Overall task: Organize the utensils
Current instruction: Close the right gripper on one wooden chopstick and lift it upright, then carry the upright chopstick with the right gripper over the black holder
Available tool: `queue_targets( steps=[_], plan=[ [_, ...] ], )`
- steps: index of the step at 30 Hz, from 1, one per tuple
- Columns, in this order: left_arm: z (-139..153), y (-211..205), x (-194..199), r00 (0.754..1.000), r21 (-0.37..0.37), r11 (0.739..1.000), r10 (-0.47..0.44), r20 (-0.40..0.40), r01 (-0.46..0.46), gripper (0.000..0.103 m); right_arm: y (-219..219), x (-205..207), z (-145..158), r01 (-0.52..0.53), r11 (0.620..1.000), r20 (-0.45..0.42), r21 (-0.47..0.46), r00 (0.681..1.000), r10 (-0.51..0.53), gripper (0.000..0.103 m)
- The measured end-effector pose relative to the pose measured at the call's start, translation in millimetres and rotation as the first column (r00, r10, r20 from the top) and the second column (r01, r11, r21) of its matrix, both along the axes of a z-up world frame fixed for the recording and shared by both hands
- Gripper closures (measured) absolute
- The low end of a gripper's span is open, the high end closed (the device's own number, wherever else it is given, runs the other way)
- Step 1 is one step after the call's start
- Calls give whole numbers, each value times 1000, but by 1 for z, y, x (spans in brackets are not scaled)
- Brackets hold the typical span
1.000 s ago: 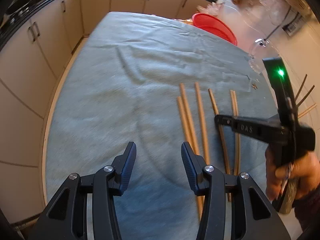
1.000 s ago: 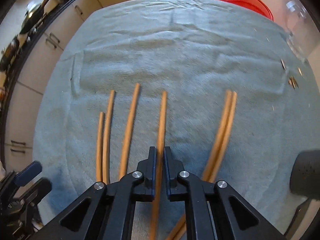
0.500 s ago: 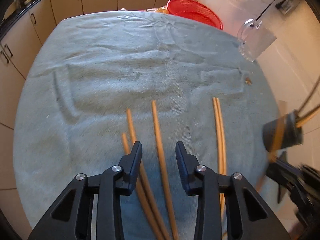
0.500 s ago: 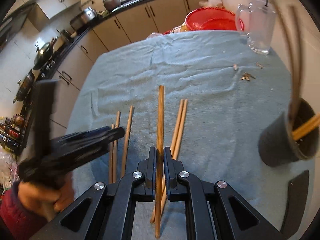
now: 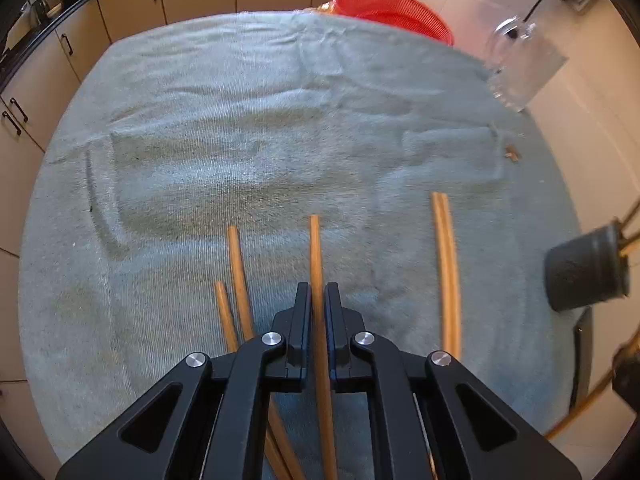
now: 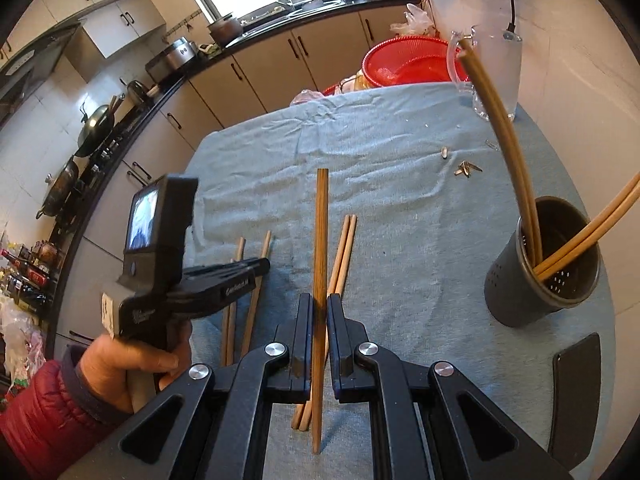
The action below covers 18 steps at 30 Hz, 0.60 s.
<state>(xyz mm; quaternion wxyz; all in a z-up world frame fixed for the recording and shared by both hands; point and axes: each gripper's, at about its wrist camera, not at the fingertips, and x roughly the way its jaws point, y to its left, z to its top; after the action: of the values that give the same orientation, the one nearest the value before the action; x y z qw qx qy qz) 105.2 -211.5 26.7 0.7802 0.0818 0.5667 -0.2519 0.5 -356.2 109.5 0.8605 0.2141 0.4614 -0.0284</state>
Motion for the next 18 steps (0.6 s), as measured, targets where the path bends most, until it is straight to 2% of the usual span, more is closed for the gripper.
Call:
queue_targets(
  steps=[7, 12, 18],
  plan=[
    [50, 32, -30, 997, -135, 991, 27, 72, -17, 97, -2, -20, 16, 3, 1000, 52, -18, 999, -2, 96],
    [81, 45, -51, 991, -173, 985, 41, 129, -18, 97, -7, -36, 23, 18, 1000, 78, -12, 997, -17, 96],
    [103, 45, -79, 978, -174, 985, 31, 204, 5, 97, -10, -52, 33, 22, 1000, 107, -17, 994, -20, 96]
  ],
)
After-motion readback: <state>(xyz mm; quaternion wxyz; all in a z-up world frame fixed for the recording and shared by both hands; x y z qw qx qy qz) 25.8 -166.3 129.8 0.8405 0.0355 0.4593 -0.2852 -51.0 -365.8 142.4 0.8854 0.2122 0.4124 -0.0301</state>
